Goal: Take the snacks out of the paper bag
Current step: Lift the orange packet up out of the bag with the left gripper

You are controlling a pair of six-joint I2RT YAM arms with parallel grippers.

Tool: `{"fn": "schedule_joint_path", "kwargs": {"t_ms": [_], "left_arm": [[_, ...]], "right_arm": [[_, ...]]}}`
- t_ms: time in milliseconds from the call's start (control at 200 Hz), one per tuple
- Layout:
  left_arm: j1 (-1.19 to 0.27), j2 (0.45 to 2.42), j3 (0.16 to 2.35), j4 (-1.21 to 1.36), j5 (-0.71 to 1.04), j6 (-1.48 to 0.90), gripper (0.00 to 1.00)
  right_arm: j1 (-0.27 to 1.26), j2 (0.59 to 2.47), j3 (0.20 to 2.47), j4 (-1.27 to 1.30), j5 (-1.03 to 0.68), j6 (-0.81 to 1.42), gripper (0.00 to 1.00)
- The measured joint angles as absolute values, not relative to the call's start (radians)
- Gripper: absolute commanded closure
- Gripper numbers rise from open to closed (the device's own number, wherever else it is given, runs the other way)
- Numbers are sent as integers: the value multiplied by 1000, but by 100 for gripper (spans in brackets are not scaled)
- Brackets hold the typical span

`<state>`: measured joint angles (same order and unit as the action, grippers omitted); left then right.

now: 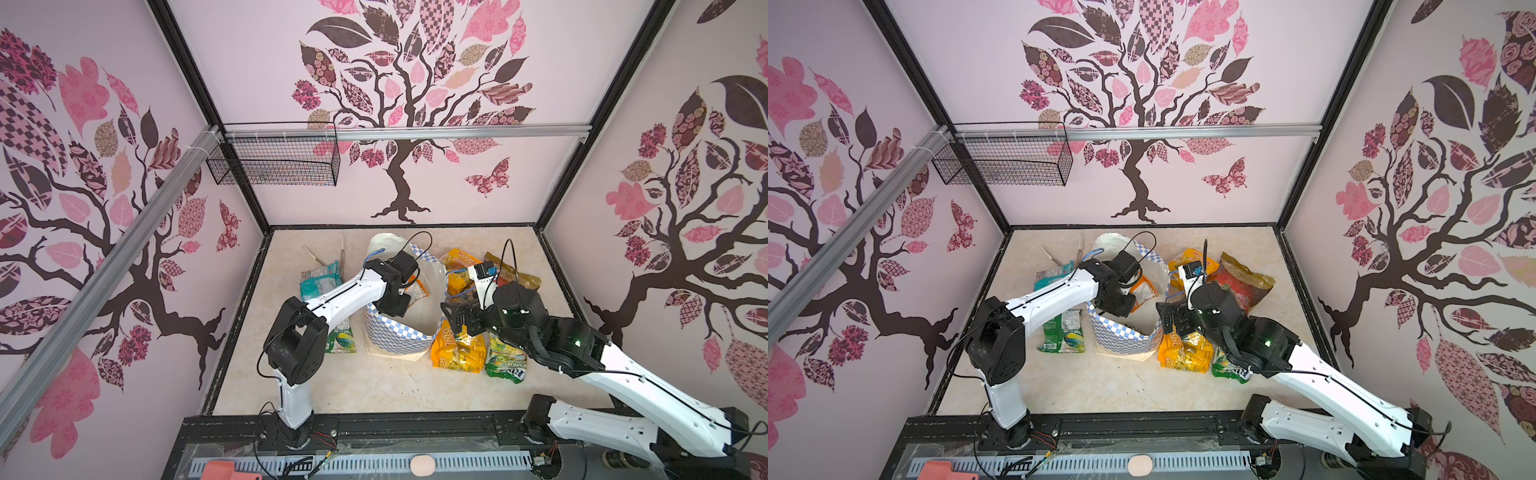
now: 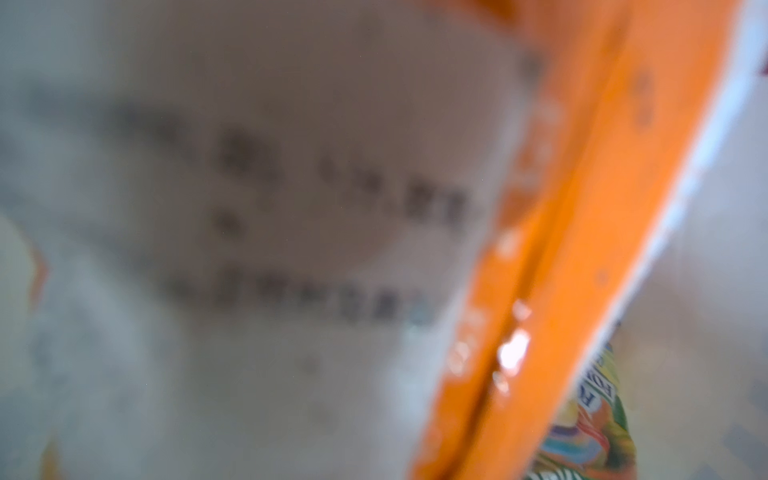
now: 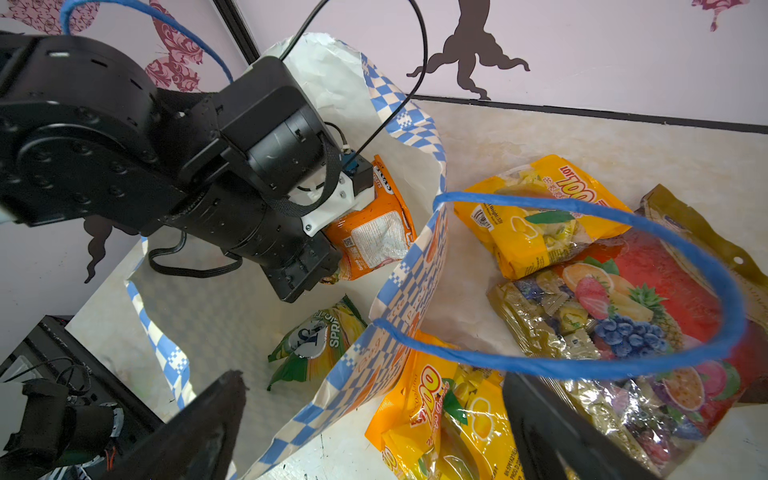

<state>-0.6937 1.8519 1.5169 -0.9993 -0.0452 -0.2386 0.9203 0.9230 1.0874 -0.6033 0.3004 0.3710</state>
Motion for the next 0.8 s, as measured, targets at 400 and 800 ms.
{"fn": "schedule_joint_path", "kwargs": {"t_ms": [400, 800], "left_arm": [[-698, 1716, 1552, -1007, -49, -238, 100], [-708, 1620, 1582, -992, -60, -229, 100]], "right_arm": [[920, 930, 1087, -601, 297, 371, 0], [920, 941, 1087, -594, 290, 371, 0]]}}
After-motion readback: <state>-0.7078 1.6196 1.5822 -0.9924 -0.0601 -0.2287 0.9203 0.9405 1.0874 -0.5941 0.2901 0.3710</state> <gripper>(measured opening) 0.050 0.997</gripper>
